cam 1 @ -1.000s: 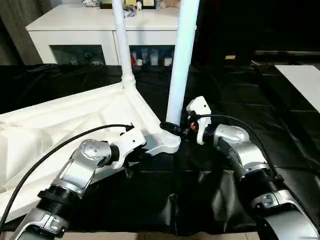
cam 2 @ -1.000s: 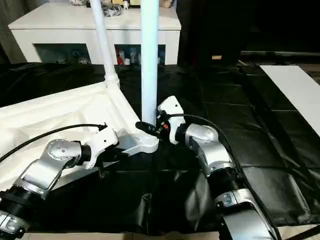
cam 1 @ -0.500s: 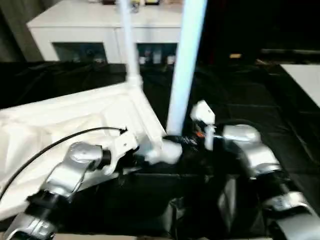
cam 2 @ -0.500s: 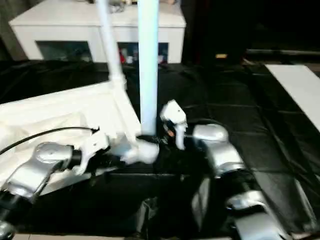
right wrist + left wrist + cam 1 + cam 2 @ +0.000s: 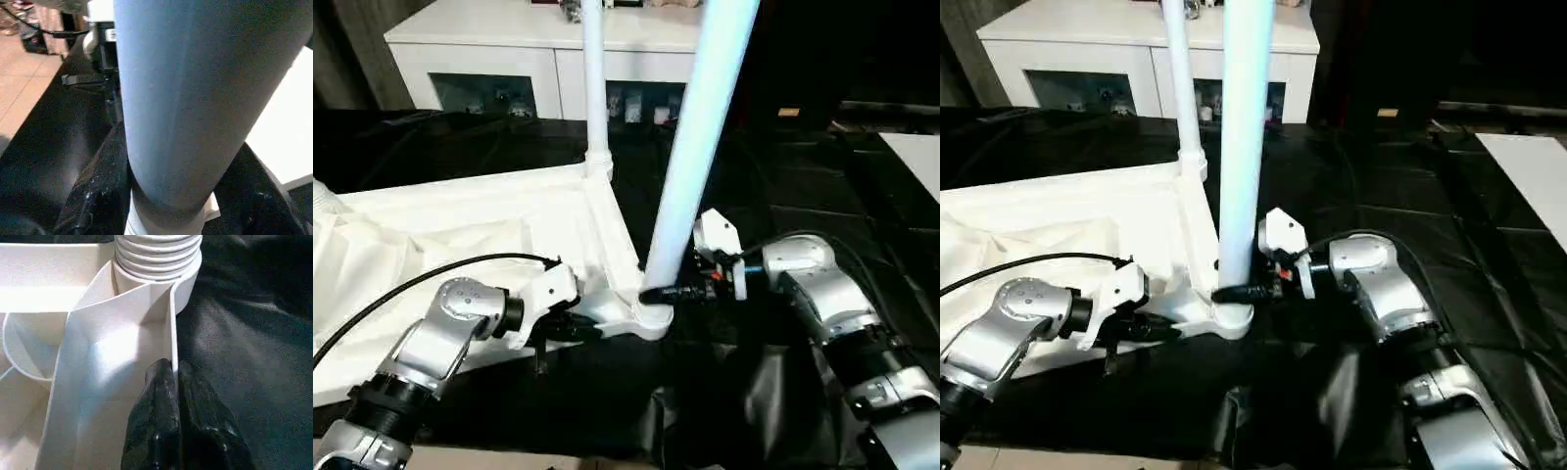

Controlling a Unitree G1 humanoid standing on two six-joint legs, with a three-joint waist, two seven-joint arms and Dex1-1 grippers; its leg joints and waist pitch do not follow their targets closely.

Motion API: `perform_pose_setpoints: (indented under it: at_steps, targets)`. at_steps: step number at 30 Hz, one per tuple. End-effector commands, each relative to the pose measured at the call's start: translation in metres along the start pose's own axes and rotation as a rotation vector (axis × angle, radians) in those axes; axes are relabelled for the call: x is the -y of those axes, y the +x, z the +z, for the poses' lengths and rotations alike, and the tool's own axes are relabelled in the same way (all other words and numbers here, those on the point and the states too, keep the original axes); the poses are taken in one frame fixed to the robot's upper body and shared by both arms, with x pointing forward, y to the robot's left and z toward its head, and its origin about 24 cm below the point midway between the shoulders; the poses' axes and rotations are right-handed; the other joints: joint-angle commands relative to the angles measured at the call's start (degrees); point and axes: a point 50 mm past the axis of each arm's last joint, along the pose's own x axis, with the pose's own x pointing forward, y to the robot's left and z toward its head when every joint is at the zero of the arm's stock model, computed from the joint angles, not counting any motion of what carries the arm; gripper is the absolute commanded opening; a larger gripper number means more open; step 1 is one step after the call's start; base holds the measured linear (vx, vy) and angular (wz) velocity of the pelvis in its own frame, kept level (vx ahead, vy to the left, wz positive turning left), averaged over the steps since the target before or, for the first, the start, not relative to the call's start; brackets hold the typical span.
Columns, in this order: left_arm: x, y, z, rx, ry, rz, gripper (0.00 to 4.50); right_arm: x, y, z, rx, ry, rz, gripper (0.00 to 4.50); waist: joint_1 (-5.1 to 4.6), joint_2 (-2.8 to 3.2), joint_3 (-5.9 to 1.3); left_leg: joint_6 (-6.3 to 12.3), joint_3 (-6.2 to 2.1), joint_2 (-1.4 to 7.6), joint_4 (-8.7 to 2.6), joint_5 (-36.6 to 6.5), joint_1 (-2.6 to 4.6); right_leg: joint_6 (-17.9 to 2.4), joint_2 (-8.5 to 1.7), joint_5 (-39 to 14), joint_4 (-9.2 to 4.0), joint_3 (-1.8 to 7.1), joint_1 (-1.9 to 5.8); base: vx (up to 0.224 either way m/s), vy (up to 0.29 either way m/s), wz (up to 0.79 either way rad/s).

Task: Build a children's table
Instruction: Rotate leg to tighten

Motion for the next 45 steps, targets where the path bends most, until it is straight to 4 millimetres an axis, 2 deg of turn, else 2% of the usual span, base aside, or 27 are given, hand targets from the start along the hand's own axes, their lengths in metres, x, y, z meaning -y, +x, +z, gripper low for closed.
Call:
perform_pose_setpoints:
  at_steps: [1,4,7,9,12,14,16,19,21,22,24,25,26,27,28,29,30,31,32,33,34,35,38,39,40,41,45]
  targets:
    - [-0.009,-0.011,0.023,0.050,0.107,0.033,0.00,-0.008,-0.013,-0.057,-0.247,0.159,-0.098,1.83,-0.10,0.52,-2.49,-0.30,-2.76,5.46,-5.48,-18.26,0.79,-14.88,-4.73,-19.02,-4.67,3.18,1.83,0.000,0.000,0.00]
    - [-0.018,-0.007,0.017,0.001,0.088,0.131,0.00,-0.005,-0.008,-0.066,-0.264,0.218,-0.221,1.83,-0.27,0.63,-2.25,-1.13,-3.01,5.44,-5.61,-20.59,0.87,-13.17,-4.77,-23.51,-5.05,3.22,1.55,0.000,0.000,0.00]
    - [-0.028,0.004,0.014,-0.024,0.026,0.242,0.00,0.002,0.000,-0.076,-0.275,0.295,-0.450,1.83,-0.84,0.68,-2.04,-3.63,-3.62,5.13,-5.76,-26.05,1.58,-9.17,-4.83,-32.95,-5.92,2.96,0.85,-0.019,0.001,-0.02]
    - [-0.029,0.015,0.019,-0.013,-0.023,0.276,0.00,0.007,0.006,-0.077,-0.247,0.356,-0.604,1.83,-1.04,0.71,-1.91,-3.92,-4.01,5.09,-5.91,-27.45,1.37,-7.50,-4.95,-35.68,-6.32,2.72,0.79,-0.054,0.008,-0.07]
    - [-0.034,0.034,0.032,0.016,-0.118,0.343,0.00,0.010,0.017,-0.078,-0.211,0.424,-0.773,1.83,-1.90,0.71,-1.94,-4.69,-4.39,5.22,-6.36,-29.53,1.18,-6.35,-4.83,-35.44,-6.63,2.21,0.93,0.000,0.000,0.00]
    - [-0.037,0.044,0.039,0.027,-0.176,0.378,0.00,0.012,0.022,-0.078,-0.202,0.461,-0.845,1.83,-2.04,1.04,-1.89,-5.06,-4.35,4.93,-6.08,-32.80,2.30,-6.23,-4.54,-35.54,-7.38,1.64,0.09,-0.060,0.039,-0.04]
    - [-0.039,0.054,0.045,0.034,-0.241,0.400,0.00,0.013,0.029,-0.078,-0.204,0.499,-0.890,1.83,-2.60,0.99,-1.89,-4.49,-4.40,4.88,-6.20,-33.97,2.19,-6.59,-4.51,-33.71,-7.58,1.21,0.45,-0.025,0.022,-0.01]
    - [-0.042,0.067,0.053,0.042,-0.296,0.419,0.00,0.016,0.037,-0.077,-0.213,0.521,-0.946,1.83,-3.11,1.67,-1.63,-4.95,-4.83,4.84,-6.85,-39.75,2.79,-5.25,-4.12,-32.34,-8.29,-0.35,0.54,0.000,0.000,0.00]
    - [-0.044,0.077,0.058,0.034,-0.313,0.444,0.00,0.019,0.044,-0.074,-0.228,0.519,-1.012,1.83,-3.56,1.51,-1.63,-4.92,-5.01,4.79,-7.17,-41.36,2.88,-4.41,-4.08,-32.13,-8.54,-1.03,0.89,0.000,0.000,0.00]
    - [-0.044,0.077,0.058,0.034,-0.313,0.444,0.00,0.019,0.044,-0.074,-0.228,0.519,-1.012,1.83,-3.43,1.65,-1.62,-4.83,-4.87,4.74,-7.24,-41.63,3.02,-4.24,-4.11,-32.19,-8.71,-1.08,0.82,0.000,0.000,0.00]
    - [-0.047,0.085,0.062,0.009,-0.324,0.488,0.00,0.022,0.051,-0.071,-0.256,0.510,-1.102,1.83,-3.56,1.81,-1.15,-4.32,-4.37,4.56,-7.25,-43.17,3.82,-3.17,-3.94,-34.76,-9.88,-2.55,0.22,0.000,0.000,0.00]
    - [-0.047,0.085,0.063,0.008,-0.329,0.497,0.00,0.022,0.052,-0.071,-0.254,0.519,-1.120,1.83,-3.72,2.03,-1.00,-4.82,-4.40,5.15,-8.55,-45.96,3.34,-2.38,-3.28,-32.91,-9.04,-4.10,1.45,0.000,0.000,0.00]
    - [-0.048,0.085,0.064,0.007,-0.330,0.506,0.00,0.022,0.052,-0.071,-0.251,0.524,-1.138,1.83,-3.51,2.43,-0.64,-5.22,-4.09,5.92,-10.73,-48.12,1.68,-2.69,-2.41,-29.75,-6.73,-4.45,2.95,0.000,0.000,0.00]
    - [-0.050,0.085,0.065,0.007,-0.332,0.525,0.00,0.023,0.053,-0.071,-0.245,0.533,-1.171,1.83,-0.93,3.34,-1.25,-6.16,-2.23,7.26,-15.56,-51.35,-2.47,-4.64,-1.29,-12.59,3.70,-3.86,6.84,-0.079,-0.012,0.11]
    - [-0.050,0.085,0.066,0.012,-0.334,0.531,0.00,0.023,0.054,-0.070,-0.233,0.543,-1.187,1.83,0.10,2.32,-1.22,-4.29,-1.00,7.20,-15.77,-49.11,-1.97,-3.61,-1.10,-9.20,3.82,-2.70,5.68,0.019,-0.101,0.26]
    - [-0.051,0.085,0.066,0.012,-0.336,0.532,0.00,0.023,0.054,-0.070,-0.228,0.546,-1.195,1.83,-0.41,-2.81,-3.35,-3.01,-0.95,2.63,-2.84,-26.31,5.79,-1.09,-6.30,-37.83,-6.85,1.97,-2.49,0.019,-0.101,0.26]
    - [-0.051,0.084,0.066,0.010,-0.334,0.532,0.00,0.024,0.055,-0.068,-0.216,0.543,-1.205,1.83,0.18,-1.88,-2.43,-0.44,-1.73,2.13,1.25,-17.65,5.44,-1.26,-10.71,-49.84,-10.87,3.91,-2.71,0.087,-0.127,0.06]
    - [-0.052,0.084,0.066,0.009,-0.333,0.530,0.00,0.026,0.055,-0.066,-0.210,0.536,-1.212,1.83,1.02,-1.42,-2.40,1.52,-4.73,3.46,-0.12,-6.86,-1.54,-2.88,-12.75,-50.04,-8.60,5.37,3.47,0.081,-0.010,-0.42]
    - [-0.052,0.084,0.065,0.007,-0.333,0.530,0.00,0.027,0.055,-0.064,-0.205,0.530,-1.223,1.83,1.28,-0.85,-2.50,0.14,-5.32,3.86,-2.58,-4.27,-2.66,-3.46,-10.56,-44.70,-7.27,2.82,4.41,0.081,-0.010,-0.42]
    - [-0.053,0.084,0.065,0.006,-0.333,0.531,0.00,0.028,0.055,-0.064,-0.204,0.527,-1.228,1.83,1.06,0.55,-3.19,-2.53,-5.31,5.27,-5.92,-8.18,-0.95,-4.56,-4.93,-27.60,-4.80,0.58,2.16,0.088,0.037,-0.29]
    - [-0.053,0.084,0.065,0.005,-0.333,0.531,0.00,0.029,0.055,-0.063,-0.200,0.522,-1.227,1.83,0.15,0.39,-3.36,-3.26,-5.47,5.70,-5.97,-10.16,-0.36,-5.67,-4.01,-19.51,-3.83,0.54,1.65,0.000,0.000,0.00]
    - [-0.053,0.084,0.065,0.006,-0.331,0.529,0.00,0.029,0.056,-0.061,-0.187,0.515,-1.212,1.83,-0.41,1.36,-3.54,-4.35,-4.72,5.50,-6.14,-13.53,0.39,-11.28,-4.17,-4.41,-3.22,0.73,1.88,0.000,0.000,0.00]
    - [-0.054,0.083,0.065,0.010,-0.323,0.525,0.00,0.031,0.058,-0.057,-0.137,0.529,-1.200,1.83,-0.58,0.89,-3.42,-3.05,-3.93,4.77,-6.15,-17.80,-0.10,-13.12,-4.72,-6.59,-4.08,1.09,2.80,0.000,0.000,0.00]
    - [-0.055,0.083,0.066,0.014,-0.319,0.522,0.00,0.032,0.060,-0.054,-0.109,0.534,-1.183,1.83,-0.49,0.77,-3.21,-2.15,-3.73,4.65,-6.16,-18.92,-0.06,-12.77,-5.01,-10.67,-4.61,1.26,2.70,0.000,0.000,0.00]
    - [-0.055,0.083,0.066,0.017,-0.316,0.521,0.00,0.032,0.061,-0.052,-0.100,0.531,-1.175,2.39,-0.46,0.72,-3.14,-1.88,-3.73,4.64,-6.16,-19.21,-0.16,-12.31,-5.17,-12.88,-4.89,1.33,2.74,0.000,0.000,0.00]
    - [-0.055,0.083,0.066,0.019,-0.313,0.519,0.00,0.033,0.062,-0.049,-0.092,0.519,-1.165,2.53,-0.31,0.73,-3.02,-1.79,-3.81,4.79,-6.32,-19.87,-0.09,-10.83,-5.29,-18.14,-5.39,1.41,2.50,0.000,0.000,0.00]
    - [-0.056,0.081,0.066,0.024,-0.304,0.511,0.00,0.037,0.063,-0.040,-0.066,0.471,-1.132,2.86,-0.29,0.65,-3.10,-2.44,-3.92,5.05,-6.53,-19.49,-0.37,-10.12,-5.32,-18.48,-5.49,1.45,2.44,0.000,0.000,0.00]
